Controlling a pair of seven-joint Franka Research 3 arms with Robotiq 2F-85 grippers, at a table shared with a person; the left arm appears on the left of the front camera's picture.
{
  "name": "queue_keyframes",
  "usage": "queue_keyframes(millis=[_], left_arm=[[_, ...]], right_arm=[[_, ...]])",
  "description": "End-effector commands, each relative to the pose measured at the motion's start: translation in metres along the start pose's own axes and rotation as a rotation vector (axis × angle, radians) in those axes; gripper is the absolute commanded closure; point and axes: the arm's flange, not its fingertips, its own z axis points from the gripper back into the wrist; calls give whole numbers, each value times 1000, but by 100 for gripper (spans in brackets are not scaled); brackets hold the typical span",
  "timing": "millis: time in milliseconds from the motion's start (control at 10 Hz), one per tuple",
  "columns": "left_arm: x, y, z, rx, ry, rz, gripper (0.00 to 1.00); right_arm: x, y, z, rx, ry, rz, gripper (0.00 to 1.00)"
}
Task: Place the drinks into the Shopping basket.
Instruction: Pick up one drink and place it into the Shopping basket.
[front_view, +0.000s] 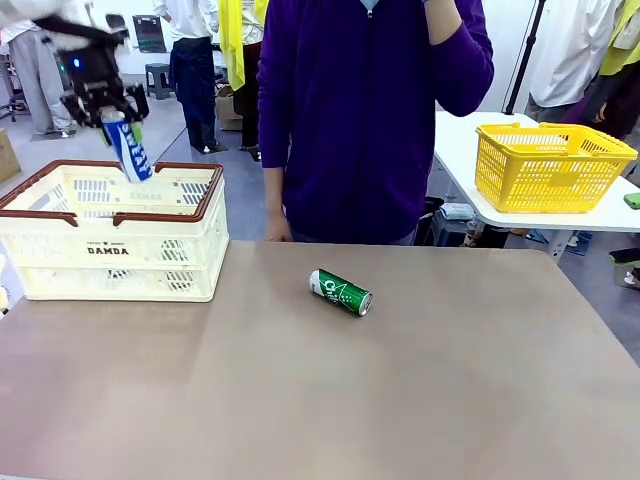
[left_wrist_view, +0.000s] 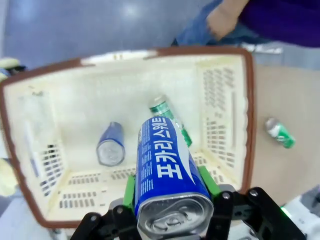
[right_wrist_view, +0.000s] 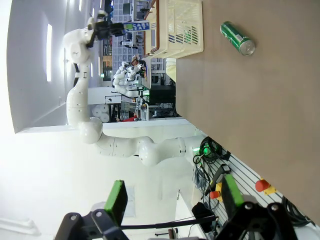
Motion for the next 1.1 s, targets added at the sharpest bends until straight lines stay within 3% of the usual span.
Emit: queue_keyframes(millis=[0,300,1000], left_arm=[[-20,9,-37,9,24,38,100],[-32,16,-98,91,-37,32,100],[-26,18,-160,125,78,13,100]], right_arm=[[0,3,1,1,4,-7,0],[0,3,1,1,4,-7,0],[0,3,1,1,4,-7,0]])
